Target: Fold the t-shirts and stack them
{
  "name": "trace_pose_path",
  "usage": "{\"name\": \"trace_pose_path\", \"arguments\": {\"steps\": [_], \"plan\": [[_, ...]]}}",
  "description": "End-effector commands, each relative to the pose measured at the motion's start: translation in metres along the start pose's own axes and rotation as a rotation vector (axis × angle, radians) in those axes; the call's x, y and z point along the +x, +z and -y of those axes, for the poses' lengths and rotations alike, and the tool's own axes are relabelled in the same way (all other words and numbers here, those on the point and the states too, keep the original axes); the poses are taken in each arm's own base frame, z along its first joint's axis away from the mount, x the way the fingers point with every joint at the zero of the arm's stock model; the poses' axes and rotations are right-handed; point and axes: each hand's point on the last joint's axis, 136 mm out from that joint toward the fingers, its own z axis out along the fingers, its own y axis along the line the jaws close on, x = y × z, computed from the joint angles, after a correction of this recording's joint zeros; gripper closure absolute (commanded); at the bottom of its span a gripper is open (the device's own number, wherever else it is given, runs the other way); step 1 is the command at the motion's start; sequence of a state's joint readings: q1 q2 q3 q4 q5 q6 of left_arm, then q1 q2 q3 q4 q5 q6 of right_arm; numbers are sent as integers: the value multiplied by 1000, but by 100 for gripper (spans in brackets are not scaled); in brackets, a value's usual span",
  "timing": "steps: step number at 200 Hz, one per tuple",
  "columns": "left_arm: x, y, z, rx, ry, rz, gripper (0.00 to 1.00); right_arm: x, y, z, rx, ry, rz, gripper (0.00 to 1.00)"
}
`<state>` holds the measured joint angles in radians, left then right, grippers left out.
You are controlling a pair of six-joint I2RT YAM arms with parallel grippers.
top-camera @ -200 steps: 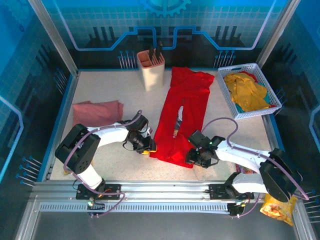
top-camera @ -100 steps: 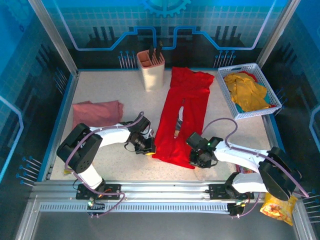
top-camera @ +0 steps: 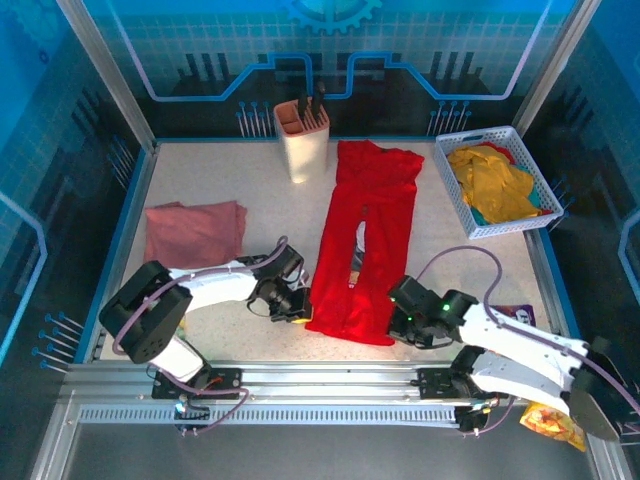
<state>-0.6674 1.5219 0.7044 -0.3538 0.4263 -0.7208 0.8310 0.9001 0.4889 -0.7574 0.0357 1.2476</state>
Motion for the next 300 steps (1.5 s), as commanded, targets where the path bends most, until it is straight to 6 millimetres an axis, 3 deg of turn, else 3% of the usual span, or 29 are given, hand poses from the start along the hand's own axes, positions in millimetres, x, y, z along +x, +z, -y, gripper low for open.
{"name": "trace_pose_path", "arguments": {"steps": [1, 37, 75, 98, 142, 173, 204, 232, 264, 300], "plan": [[18, -14, 7, 25, -64, -17, 100, 2, -19, 27, 85, 43, 34, 100], [34, -29, 27, 68, -85, 12, 100, -1, -45, 36, 65, 60, 92, 100], [42, -35, 41, 88, -86, 30, 100, -8, -65, 28, 49, 30, 127, 100], [50, -32, 50, 83, -79, 23, 100, -9, -72, 26, 37, 24, 136, 100], [67, -28, 45, 71, -103, 13, 100, 0, -72, 31, 22, 27, 109, 100], [74, -35, 58, 102, -83, 18, 100, 1, -82, 29, 2, 17, 116, 100], [51, -54, 82, 122, -32, 58, 100, -20, -104, 14, -23, -17, 211, 100], [27, -67, 101, 152, 2, 84, 100, -41, -112, -6, -53, -39, 248, 100], [-6, -74, 109, 174, 14, 111, 100, -69, -107, -31, -168, -12, 244, 100], [-48, -88, 119, 183, 26, 168, 100, -102, -105, -45, -208, -11, 241, 100]]}}
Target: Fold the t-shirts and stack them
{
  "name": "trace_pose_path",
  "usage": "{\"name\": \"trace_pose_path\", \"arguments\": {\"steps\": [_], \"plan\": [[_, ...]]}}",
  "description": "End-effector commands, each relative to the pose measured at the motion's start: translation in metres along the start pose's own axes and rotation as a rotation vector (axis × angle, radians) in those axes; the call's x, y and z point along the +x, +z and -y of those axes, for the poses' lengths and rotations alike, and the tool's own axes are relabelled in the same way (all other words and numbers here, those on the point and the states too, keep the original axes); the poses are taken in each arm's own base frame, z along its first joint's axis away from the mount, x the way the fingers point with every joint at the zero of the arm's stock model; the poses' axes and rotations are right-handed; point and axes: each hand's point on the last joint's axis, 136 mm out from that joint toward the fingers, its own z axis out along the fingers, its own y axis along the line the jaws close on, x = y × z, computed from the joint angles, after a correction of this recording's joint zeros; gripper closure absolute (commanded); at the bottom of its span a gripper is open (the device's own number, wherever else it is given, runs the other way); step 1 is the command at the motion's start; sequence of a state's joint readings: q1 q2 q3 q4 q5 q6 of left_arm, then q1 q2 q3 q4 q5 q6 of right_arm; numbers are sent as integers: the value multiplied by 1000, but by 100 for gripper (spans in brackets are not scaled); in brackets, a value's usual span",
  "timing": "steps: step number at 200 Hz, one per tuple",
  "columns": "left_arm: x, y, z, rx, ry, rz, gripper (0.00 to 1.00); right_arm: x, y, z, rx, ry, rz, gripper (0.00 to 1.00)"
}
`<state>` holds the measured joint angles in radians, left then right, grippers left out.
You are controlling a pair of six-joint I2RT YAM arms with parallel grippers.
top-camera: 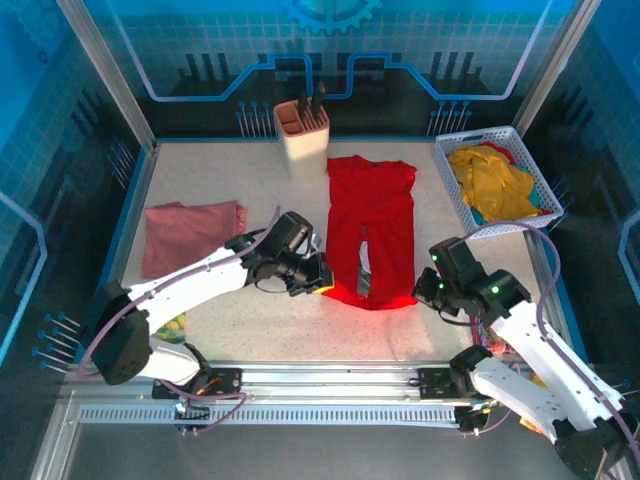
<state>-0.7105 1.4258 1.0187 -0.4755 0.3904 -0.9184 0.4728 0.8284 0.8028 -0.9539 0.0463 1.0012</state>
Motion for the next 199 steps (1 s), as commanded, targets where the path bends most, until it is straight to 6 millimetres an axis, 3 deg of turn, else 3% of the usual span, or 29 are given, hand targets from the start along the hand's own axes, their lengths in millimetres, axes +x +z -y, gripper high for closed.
{"name": "trace_pose_path", "arguments": {"steps": [1, 35, 47, 89, 199], "plan": [[-19, -8, 11, 13, 53, 8, 100, -19, 1, -30, -115, -69, -4, 100], [-52, -3, 18, 10, 63, 19, 100, -43, 15, -34, -114, -64, -17, 100], [-61, -3, 20, 13, 65, 28, 100, -58, 12, -45, -149, -59, 7, 100], [-92, 3, 11, 5, 45, 34, 100, -89, 24, -50, -165, -38, 19, 100], [-149, 20, 13, 39, 43, 35, 100, -140, 55, -53, -167, -14, 6, 100]]}}
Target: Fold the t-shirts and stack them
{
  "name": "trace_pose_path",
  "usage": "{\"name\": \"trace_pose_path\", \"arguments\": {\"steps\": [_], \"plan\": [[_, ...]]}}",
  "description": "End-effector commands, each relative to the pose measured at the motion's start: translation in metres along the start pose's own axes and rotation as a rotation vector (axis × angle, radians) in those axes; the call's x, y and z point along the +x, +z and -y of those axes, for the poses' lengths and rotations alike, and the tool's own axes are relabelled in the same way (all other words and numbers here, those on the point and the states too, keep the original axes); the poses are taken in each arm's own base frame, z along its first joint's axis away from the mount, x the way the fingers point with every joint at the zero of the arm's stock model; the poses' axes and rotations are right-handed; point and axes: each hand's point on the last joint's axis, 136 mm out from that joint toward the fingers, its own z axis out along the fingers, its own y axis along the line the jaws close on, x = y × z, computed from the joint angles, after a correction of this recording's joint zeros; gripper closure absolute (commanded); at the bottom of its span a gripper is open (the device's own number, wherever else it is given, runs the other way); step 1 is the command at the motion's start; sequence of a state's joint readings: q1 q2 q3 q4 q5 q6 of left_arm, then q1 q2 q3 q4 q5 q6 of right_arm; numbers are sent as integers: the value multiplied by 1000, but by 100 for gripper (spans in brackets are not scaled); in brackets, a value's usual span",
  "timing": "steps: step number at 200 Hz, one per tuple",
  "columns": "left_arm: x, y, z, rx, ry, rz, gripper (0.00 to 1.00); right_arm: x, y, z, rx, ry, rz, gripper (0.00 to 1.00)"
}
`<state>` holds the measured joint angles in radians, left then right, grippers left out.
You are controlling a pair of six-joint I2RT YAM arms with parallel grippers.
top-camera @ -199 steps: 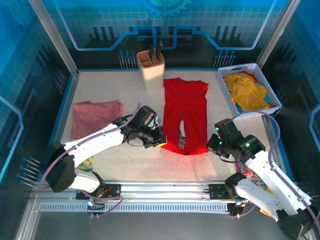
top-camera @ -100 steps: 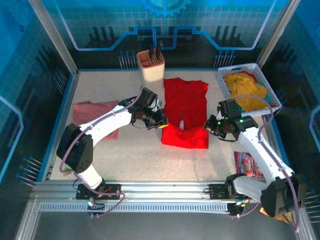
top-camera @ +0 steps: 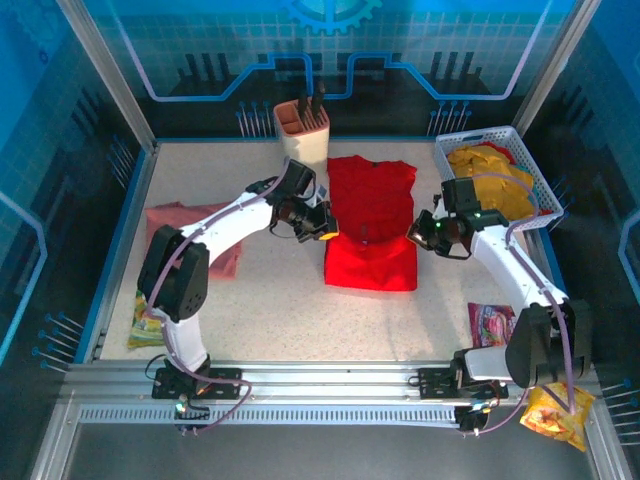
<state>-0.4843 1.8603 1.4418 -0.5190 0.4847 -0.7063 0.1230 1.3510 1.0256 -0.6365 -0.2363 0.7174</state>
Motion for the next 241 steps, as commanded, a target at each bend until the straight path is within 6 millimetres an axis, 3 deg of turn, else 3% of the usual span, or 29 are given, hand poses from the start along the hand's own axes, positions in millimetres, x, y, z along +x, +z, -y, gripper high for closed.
{"name": "trace_pose_path", "arguments": {"steps": [1, 94, 109, 117, 129, 144, 154, 168, 182, 206, 241], "plan": [[-10, 0, 3, 20, 21, -18, 100, -18, -2, -10, -38, -26, 26, 100], [-47, 19, -12, 23, -1, -28, 99, -41, 37, 2, -54, 20, -21, 100], [-51, 24, -15, 20, -8, -30, 94, -44, 42, 3, -54, 27, -30, 100], [-54, 27, -19, 15, -14, -31, 86, -47, 47, 5, -51, 32, -33, 100], [-60, 31, -25, -1, -23, -31, 67, -52, 55, 9, -48, 44, -36, 82], [-71, 32, -36, -28, -32, -16, 51, -60, 67, 12, -70, 60, -54, 59], [-78, 28, -42, -42, -36, -6, 47, -66, 70, 13, -79, 65, -60, 40], [-82, 17, -47, -53, -44, 6, 46, -67, 69, 12, -84, 60, -56, 29], [-78, 4, -47, -55, -37, 28, 45, -63, 60, 10, -82, 41, -39, 21], [-55, -7, -48, -42, -36, 12, 45, -42, 45, 7, -76, 0, -33, 18], [-11, 9, -51, -35, -35, -32, 45, -5, 41, 7, -87, -18, -56, 16]]}}
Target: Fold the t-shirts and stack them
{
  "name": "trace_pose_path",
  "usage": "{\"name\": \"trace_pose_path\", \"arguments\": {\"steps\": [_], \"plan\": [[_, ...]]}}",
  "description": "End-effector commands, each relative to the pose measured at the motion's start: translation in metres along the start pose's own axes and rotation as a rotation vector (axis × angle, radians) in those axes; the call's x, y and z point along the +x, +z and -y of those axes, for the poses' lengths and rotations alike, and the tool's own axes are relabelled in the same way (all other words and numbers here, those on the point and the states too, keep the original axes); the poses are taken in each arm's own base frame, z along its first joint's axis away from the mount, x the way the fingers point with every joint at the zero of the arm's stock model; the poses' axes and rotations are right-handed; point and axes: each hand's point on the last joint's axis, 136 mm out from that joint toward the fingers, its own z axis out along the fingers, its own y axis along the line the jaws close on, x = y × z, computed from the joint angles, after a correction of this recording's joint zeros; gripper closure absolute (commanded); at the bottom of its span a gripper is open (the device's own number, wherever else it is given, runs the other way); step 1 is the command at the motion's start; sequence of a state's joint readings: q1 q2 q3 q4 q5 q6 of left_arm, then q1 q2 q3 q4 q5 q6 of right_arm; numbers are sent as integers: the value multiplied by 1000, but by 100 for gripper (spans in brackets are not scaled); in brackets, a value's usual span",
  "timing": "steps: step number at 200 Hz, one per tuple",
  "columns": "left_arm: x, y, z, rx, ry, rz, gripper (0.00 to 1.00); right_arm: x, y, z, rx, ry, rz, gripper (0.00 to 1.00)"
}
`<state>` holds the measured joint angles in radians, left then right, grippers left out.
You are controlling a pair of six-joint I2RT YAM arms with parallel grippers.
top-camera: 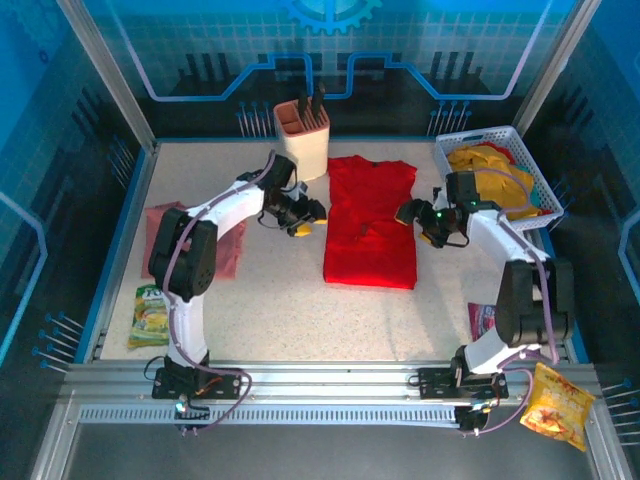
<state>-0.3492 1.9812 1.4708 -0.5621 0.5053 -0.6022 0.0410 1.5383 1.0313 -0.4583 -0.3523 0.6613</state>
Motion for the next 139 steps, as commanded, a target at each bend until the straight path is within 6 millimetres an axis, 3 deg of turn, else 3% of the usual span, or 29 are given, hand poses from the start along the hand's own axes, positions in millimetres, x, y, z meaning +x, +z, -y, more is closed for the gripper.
{"name": "trace_pose_path", "arguments": {"steps": [1, 38, 139], "plan": [[30, 5, 12, 28, 37, -26, 45, 28, -1, -3, -11, -27, -34, 16], [47, 33, 11, 60, 21, -34, 45, 49, 19, 2, -33, -11, -57, 15], [22, 60, 11, 57, -4, 0, 46, 42, 66, 9, -20, 19, -79, 15]]}}
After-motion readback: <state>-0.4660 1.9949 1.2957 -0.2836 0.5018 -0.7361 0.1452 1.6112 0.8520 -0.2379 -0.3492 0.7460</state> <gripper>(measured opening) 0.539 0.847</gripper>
